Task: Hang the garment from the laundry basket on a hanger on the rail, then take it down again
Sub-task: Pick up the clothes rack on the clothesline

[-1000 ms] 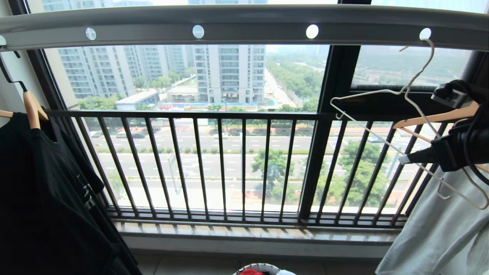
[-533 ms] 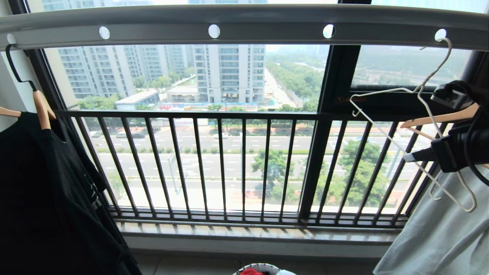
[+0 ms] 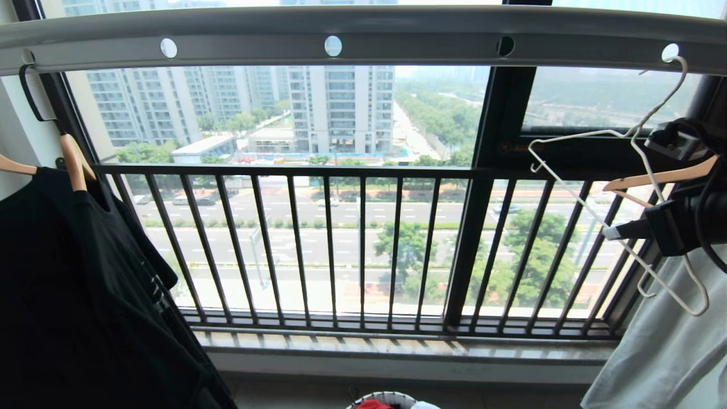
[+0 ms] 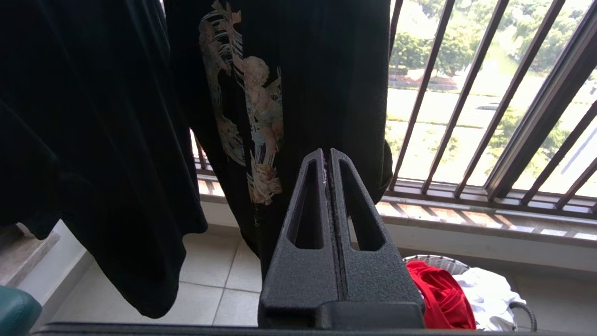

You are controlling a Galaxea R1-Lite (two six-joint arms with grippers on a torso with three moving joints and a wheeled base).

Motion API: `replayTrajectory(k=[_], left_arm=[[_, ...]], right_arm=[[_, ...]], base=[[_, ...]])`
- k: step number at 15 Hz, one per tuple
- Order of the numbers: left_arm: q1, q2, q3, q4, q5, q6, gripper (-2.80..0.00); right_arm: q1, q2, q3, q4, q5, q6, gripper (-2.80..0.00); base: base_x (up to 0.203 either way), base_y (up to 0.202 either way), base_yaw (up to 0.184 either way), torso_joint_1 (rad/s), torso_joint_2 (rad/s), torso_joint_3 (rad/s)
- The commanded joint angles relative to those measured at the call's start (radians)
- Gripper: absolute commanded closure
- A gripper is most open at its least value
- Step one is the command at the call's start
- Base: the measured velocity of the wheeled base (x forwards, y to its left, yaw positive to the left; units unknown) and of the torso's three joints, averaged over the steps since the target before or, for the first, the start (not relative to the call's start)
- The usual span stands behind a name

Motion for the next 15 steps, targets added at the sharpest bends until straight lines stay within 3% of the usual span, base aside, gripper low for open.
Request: replayTrajectory(k=[1,15], left_arm=[[0.0,0.0,0.0,0.0,0.001,0.0,0.0],[0.0,0.0,0.0,0.0,0.001,0.0,0.0]], right_arm=[[0.0,-0.016,0.003,0.003,0.001,-0.008,0.0],[0.001,-0.142,0.056,0.006,-0.004,-0.021,0.0]], base=[[0.0,0.0,0.0,0.0,0.0,0.0],[0.0,0.0,0.0,0.0,0.0,0.0]])
